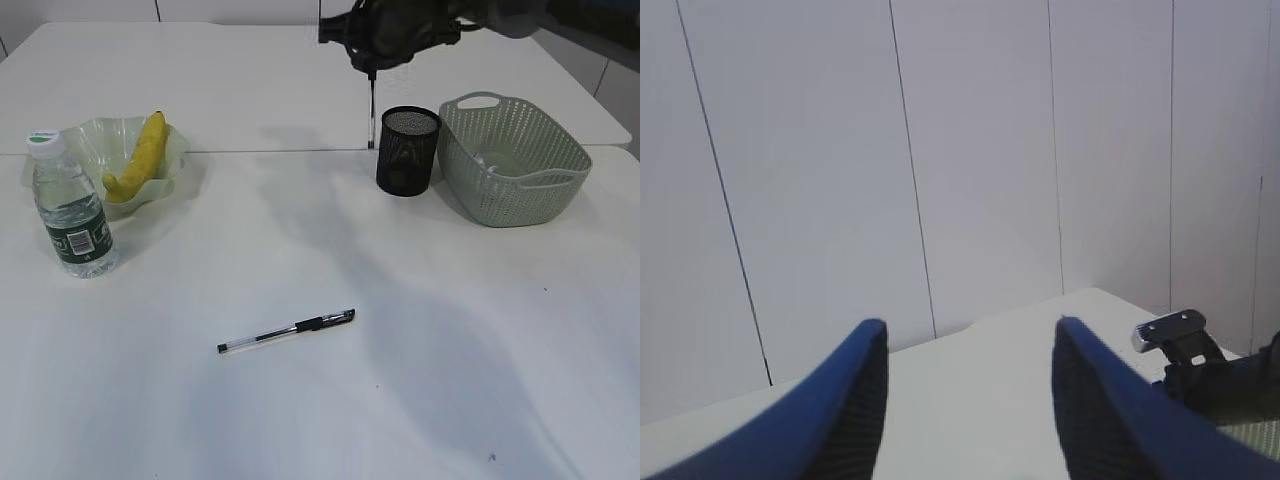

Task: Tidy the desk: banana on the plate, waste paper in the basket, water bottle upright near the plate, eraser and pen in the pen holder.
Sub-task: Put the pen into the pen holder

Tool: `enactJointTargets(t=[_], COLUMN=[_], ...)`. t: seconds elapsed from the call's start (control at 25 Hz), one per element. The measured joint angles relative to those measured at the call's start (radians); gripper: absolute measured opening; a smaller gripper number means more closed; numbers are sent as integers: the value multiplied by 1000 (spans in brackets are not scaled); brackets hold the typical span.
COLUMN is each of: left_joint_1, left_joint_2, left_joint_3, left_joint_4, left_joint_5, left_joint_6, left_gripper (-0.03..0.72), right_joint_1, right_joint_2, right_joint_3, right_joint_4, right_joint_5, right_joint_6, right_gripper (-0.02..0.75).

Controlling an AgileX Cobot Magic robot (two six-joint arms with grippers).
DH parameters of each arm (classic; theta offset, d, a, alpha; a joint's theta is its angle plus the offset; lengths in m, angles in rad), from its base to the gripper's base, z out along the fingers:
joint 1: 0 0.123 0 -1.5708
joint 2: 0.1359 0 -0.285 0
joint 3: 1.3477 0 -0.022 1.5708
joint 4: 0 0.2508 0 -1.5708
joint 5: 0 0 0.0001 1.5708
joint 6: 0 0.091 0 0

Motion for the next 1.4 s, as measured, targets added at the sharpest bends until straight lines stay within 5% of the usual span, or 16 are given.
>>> enactJointTargets(t=[0.72,1.4], left_joint_1=[0,0], left_joint_2=[0,4], left_joint_3=[0,0], left_joint_4=[0,1], left_joint_5=[0,-1], left_joint_6=[0,0], left_gripper=[370,368], right_joint_1=[-178,-192], right_joint_2=[22,145], right_joint_3=[-14,-14], right_joint_4=[-170,-196], right_joint_5=[-567,-597], right_joint_6=[2,2], right_gripper=[97,97])
